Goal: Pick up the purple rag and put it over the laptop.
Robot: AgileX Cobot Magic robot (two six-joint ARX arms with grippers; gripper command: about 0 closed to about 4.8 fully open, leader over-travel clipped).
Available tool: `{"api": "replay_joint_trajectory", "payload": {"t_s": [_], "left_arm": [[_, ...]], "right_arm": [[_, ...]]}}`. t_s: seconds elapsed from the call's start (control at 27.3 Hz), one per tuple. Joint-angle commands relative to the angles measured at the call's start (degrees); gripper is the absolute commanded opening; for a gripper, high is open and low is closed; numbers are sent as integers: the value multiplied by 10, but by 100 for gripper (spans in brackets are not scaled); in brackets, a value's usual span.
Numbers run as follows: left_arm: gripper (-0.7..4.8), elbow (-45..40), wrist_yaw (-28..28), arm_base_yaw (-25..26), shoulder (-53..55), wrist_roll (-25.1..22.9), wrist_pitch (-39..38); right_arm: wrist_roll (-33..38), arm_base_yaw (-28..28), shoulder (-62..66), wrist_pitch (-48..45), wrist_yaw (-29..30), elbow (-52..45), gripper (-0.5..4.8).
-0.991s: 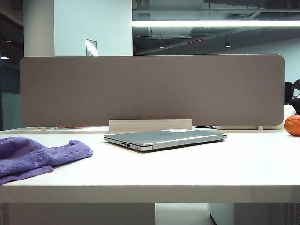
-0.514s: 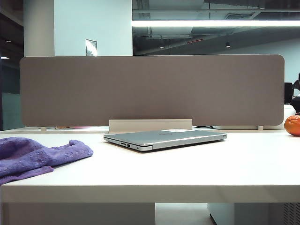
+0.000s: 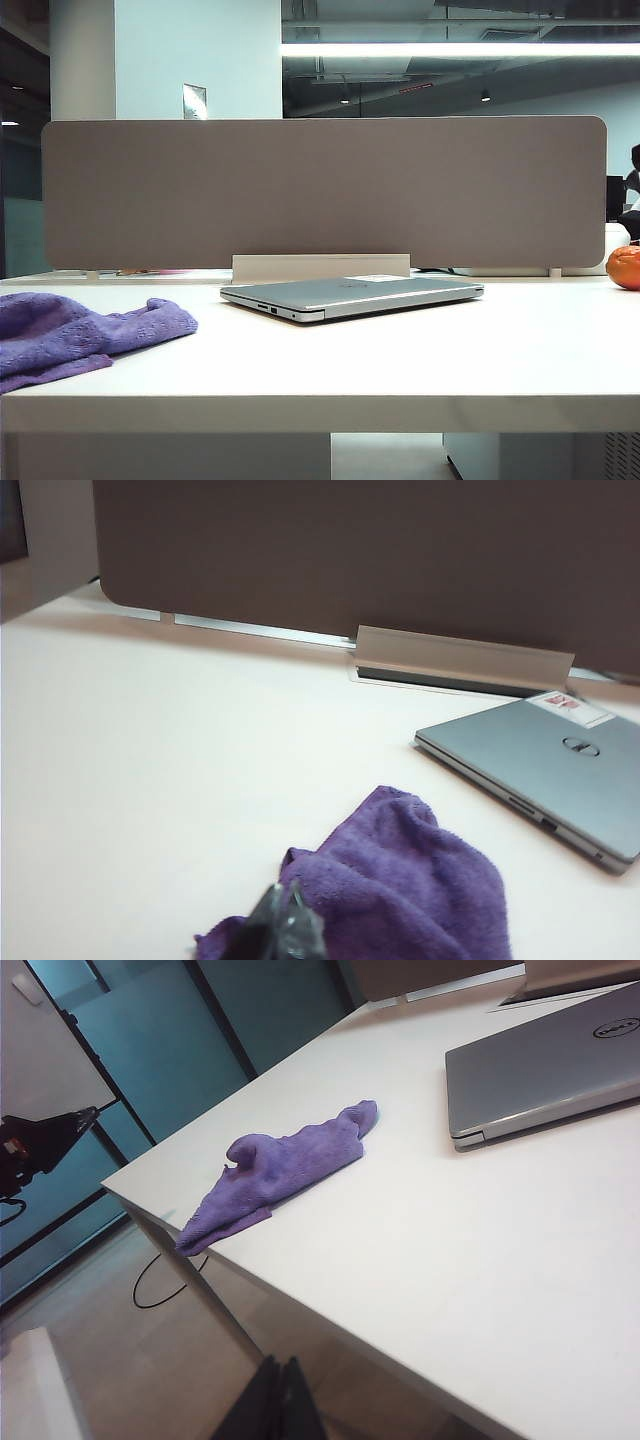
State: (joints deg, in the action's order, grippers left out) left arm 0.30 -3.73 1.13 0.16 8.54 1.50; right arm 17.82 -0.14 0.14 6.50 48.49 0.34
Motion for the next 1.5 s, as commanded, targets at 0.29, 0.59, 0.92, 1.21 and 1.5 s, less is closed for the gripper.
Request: {"api": "replay_joint_trajectory", "payload": {"t_s": [0.29, 0.59, 0.92, 1.21, 1.5], "left_arm": [[-6, 58, -15, 0, 19, 20, -10], [-6, 130, -43, 0, 154, -11, -10], [-6, 234, -72, 0, 381, -15, -6], [-6, 304, -96, -33, 558, -19, -6], [-6, 345, -90, -89, 679, -27, -6]], "right_arm": [[2, 0, -1, -10, -13, -2, 22], [2, 0, -1, -10, -15, -2, 22], [2, 0, -1, -9, -25, -2, 22], [2, 0, -1, -8, -25, -2, 22], [2, 0, -1, -7, -25, -2, 22]]}}
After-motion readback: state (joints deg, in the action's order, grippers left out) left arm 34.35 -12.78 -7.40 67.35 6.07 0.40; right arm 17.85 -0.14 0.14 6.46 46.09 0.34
